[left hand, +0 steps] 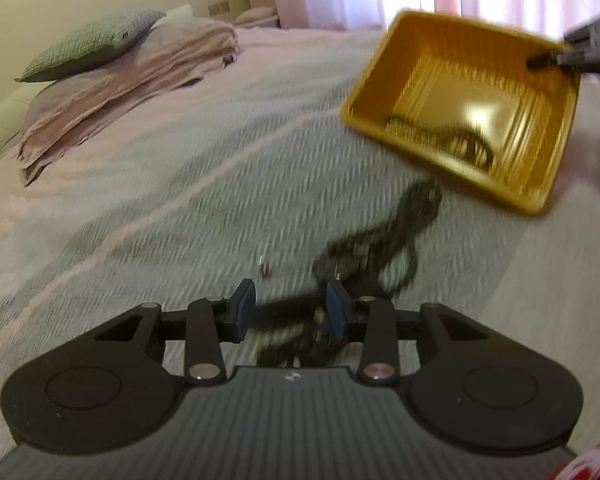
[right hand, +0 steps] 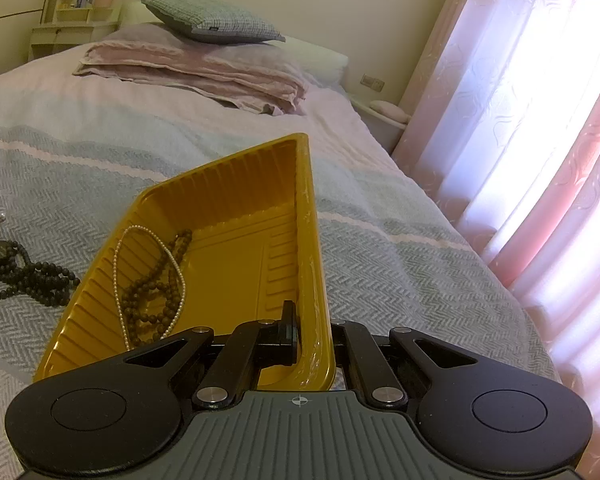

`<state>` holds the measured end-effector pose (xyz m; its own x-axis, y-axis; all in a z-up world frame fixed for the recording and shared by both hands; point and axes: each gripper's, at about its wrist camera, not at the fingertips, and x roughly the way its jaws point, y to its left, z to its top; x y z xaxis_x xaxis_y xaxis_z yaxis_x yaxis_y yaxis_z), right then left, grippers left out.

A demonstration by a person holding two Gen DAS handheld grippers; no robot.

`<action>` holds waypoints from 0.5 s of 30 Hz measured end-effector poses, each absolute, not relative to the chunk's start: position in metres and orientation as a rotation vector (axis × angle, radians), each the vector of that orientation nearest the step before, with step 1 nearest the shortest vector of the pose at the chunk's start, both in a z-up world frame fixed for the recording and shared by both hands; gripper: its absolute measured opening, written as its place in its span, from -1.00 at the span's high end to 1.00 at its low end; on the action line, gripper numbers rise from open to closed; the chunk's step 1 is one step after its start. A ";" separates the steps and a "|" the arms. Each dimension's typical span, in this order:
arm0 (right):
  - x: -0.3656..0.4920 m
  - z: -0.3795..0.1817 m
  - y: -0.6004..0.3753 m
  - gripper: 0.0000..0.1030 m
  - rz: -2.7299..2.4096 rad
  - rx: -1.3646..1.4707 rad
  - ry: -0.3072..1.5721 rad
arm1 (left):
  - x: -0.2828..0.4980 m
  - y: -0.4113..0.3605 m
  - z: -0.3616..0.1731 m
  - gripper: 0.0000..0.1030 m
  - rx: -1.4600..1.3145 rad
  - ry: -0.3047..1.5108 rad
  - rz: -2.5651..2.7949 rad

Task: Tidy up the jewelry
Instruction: 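Reach the left gripper back to the pile and grasp a black watch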

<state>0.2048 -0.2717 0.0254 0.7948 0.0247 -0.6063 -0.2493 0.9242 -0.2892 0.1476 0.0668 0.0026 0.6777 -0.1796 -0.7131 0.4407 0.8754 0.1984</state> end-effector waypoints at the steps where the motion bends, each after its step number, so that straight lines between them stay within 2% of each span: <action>1: 0.205 0.025 -0.272 0.92 0.150 -0.368 0.638 | 0.143 0.069 -0.002 0.32 0.392 0.755 -0.356; 13: 0.205 0.025 -0.270 0.93 0.145 -0.374 0.638 | 0.134 0.064 -0.041 0.32 0.629 0.736 -0.347; 15: 0.205 0.025 -0.271 0.93 0.144 -0.373 0.640 | 0.137 0.060 -0.041 0.40 0.651 0.720 -0.352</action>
